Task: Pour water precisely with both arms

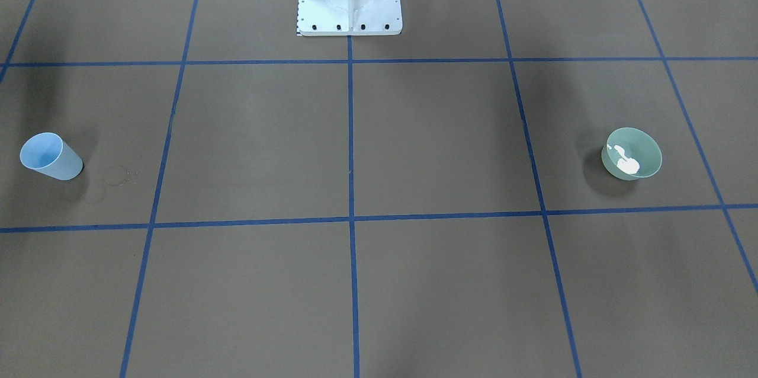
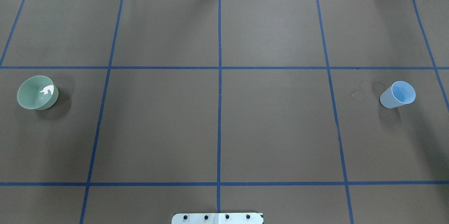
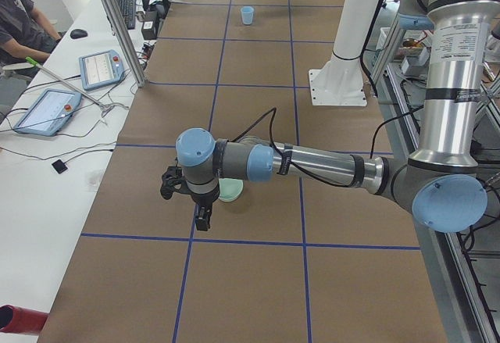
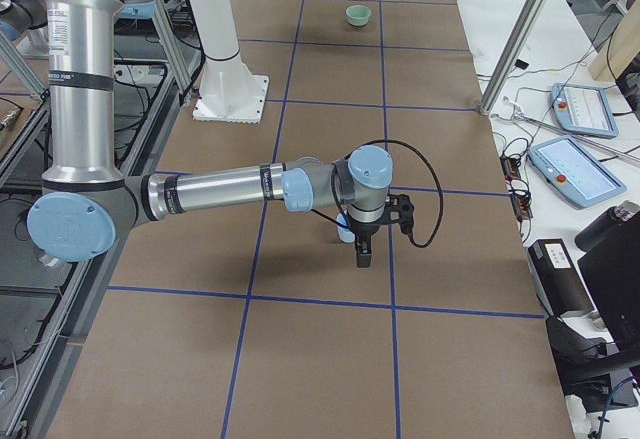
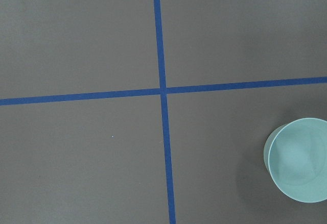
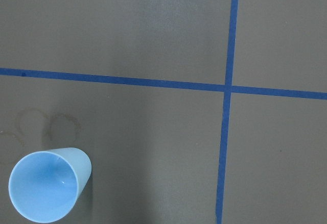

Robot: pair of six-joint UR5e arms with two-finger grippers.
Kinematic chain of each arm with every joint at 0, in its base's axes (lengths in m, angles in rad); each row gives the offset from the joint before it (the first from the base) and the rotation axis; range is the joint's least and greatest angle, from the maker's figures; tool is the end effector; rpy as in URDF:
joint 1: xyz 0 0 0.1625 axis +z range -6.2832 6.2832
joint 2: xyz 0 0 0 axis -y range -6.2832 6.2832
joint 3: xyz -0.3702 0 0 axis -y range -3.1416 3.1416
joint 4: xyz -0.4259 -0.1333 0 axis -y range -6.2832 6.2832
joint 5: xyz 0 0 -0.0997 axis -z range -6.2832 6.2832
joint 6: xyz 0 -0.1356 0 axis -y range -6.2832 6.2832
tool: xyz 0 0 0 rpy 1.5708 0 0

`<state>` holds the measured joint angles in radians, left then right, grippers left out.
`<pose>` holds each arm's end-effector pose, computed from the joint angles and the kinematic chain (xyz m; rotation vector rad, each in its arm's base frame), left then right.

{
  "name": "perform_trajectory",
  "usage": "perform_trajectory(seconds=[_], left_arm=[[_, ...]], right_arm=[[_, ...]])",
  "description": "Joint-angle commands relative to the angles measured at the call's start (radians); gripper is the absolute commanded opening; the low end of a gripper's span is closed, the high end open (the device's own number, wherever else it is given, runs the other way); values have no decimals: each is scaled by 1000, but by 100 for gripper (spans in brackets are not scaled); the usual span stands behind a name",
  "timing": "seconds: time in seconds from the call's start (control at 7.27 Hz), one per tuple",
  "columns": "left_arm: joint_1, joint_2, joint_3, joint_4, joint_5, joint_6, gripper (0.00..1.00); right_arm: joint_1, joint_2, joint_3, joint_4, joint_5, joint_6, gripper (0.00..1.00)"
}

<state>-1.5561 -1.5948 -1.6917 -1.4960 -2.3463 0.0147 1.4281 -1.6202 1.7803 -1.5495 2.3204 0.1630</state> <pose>-0.0305 -0.5371 0.5607 0.0666 0.7753 0.0551 -0.0332 -0.5187 0.5440 0.0570 -0.7650 -0.0487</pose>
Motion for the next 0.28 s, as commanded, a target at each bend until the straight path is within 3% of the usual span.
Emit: perform_trajectory(seconds=[0.0, 0.14], left_arm=[[2, 9, -3, -12, -14, -1, 100], [1, 12, 3, -12, -13, 7, 100]], right_arm=[[0, 5, 2, -1, 2, 4, 100], [-2, 6, -2, 0, 4, 4, 100]])
